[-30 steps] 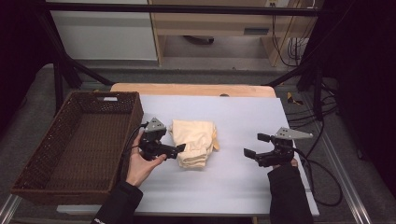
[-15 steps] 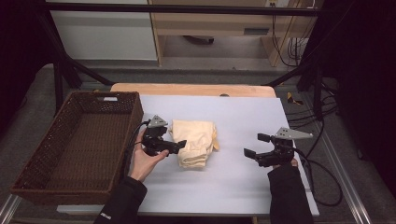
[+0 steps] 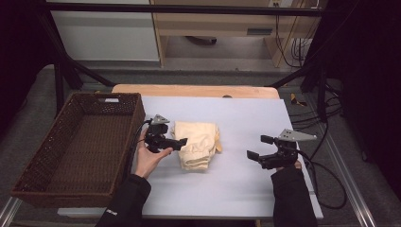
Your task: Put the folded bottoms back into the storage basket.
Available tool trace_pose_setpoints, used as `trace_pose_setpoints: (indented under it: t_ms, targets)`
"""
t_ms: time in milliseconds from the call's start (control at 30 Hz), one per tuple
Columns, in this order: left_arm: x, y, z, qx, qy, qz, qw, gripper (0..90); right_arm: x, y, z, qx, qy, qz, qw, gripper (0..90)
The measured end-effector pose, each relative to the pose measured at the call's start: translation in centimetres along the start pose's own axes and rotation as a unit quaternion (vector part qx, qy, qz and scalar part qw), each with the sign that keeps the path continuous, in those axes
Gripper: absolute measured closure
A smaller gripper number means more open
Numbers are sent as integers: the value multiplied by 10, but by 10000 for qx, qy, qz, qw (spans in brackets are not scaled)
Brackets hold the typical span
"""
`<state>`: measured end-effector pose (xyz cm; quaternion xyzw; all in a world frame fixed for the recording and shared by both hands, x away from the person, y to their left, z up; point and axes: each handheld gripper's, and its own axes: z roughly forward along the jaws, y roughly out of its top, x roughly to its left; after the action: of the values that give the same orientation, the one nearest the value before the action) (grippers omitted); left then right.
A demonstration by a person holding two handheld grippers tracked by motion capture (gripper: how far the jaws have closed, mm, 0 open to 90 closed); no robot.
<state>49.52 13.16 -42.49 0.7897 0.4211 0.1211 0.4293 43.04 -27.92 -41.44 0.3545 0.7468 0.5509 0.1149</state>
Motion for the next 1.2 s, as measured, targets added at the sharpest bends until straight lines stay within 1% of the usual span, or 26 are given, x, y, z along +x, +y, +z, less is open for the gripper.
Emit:
trace_pose_setpoints:
  t_ms: [33,67,100,133,167,200,267,300,433,467,500,633,667,867,900,933,1133,1167,1200]
  targets:
    - [3,0,2,57,42,-27,10000,27,0,0,0,3,0,2,10000,33]
    - [3,0,2,57,42,-27,10000,28,0,0,0,3,0,2,10000,33]
    - [6,-1,5,137,96,-127,9998,30,0,0,0,2,-9,-7,10000,33]
    - [6,-1,5,137,96,-127,9998,35,0,0,0,2,-9,-7,10000,33]
    - [9,-2,7,221,134,-198,9995,38,0,0,0,5,-10,-2,10000,33]
    - [9,-2,7,221,134,-198,9995,41,0,0,0,5,-10,-2,10000,33]
    - [11,-3,11,320,174,-224,9991,42,0,0,0,4,-7,-10,10000,33]
    - [14,-4,12,365,154,-260,9989,51,0,0,0,5,-9,-12,10000,33]
    - [16,-4,15,389,121,-335,9986,83,0,0,1,8,-7,-2,10000,33]
    - [16,-5,16,408,111,-390,9983,83,0,0,1,8,-7,-2,10000,33]
    - [17,-5,18,458,104,-402,9981,104,0,0,0,0,-6,-6,10000,33]
    - [18,-6,21,476,85,-484,9977,148,0,0,1,12,-7,-9,10000,32]
    - [19,-7,23,518,34,-555,9971,153,0,0,1,13,-9,-9,10000,33]
    - [21,-10,28,585,14,-665,9961,172,0,0,0,-4,-16,-8,10000,33]
    - [21,-11,31,610,-13,-710,9956,177,0,0,1,-4,-18,-10,10000,33]
    - [21,-11,31,610,-13,-710,9956,179,0,0,1,-4,-18,-10,10000,33]
    - [24,-15,39,689,-102,-854,9939,187,0,0,1,0,-19,-17,10000,33]
    - [23,-15,40,659,-133,-900,9937,201,0,0,1,3,-18,-18,10000,33]
    - [23,-15,40,659,-133,-900,9937,214,0,0,1,3,-18,-18,10000,33]
